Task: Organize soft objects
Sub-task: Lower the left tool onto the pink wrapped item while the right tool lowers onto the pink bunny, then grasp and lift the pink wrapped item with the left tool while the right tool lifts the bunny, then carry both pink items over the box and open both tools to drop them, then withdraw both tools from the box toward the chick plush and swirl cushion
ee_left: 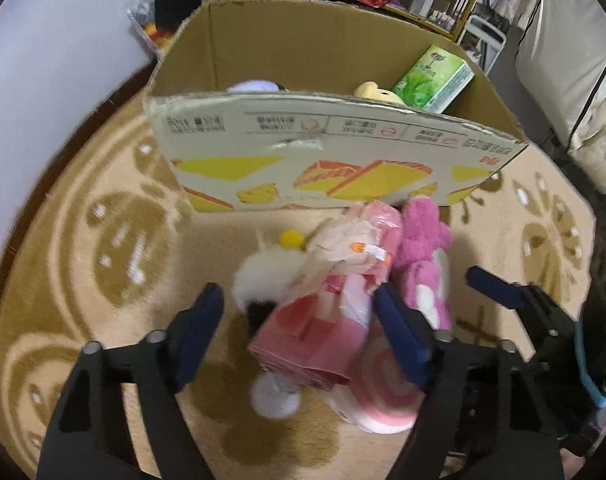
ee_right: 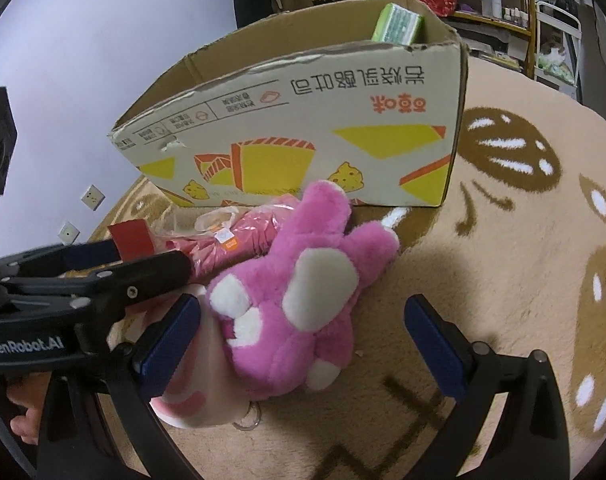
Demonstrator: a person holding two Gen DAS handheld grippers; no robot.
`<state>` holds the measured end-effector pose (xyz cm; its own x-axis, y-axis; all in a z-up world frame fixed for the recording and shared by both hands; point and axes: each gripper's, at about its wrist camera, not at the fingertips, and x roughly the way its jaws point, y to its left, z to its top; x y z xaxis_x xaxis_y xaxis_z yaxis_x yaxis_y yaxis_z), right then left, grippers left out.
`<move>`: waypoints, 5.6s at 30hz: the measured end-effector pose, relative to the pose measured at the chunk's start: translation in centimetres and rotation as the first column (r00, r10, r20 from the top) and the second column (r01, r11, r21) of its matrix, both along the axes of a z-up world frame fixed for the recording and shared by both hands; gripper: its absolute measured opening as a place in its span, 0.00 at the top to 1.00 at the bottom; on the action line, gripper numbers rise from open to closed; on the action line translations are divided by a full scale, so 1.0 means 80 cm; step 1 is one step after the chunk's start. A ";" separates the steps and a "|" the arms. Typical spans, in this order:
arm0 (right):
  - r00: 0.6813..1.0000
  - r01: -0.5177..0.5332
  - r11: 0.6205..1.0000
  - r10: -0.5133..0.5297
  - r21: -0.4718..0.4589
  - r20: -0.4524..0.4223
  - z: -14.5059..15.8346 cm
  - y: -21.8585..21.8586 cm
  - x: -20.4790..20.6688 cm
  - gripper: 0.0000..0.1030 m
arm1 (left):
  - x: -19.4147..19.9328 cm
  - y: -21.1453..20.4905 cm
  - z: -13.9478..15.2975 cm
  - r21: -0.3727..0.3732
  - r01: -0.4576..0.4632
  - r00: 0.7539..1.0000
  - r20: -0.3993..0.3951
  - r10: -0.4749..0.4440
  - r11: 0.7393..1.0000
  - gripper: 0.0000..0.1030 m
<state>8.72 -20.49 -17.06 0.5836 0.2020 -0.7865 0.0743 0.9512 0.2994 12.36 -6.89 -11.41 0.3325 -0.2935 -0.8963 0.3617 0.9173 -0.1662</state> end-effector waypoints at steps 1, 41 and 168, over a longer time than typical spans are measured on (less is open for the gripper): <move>1.000 0.002 1.000 -0.002 0.000 -0.002 -0.001 -0.001 0.000 0.00 | 0.001 0.001 0.000 -0.030 0.006 1.000 -0.020 -0.007 1.000 0.42; 0.998 0.041 0.997 -0.038 0.062 -0.040 -0.010 -0.022 0.011 0.13 | 0.007 -0.034 -0.011 0.025 0.053 0.999 -0.006 -0.053 0.998 0.81; 0.968 0.059 0.996 -0.040 -0.067 0.248 0.165 -0.046 0.047 0.00 | 0.044 0.049 0.160 -0.054 -0.278 0.844 0.463 0.270 0.959 0.01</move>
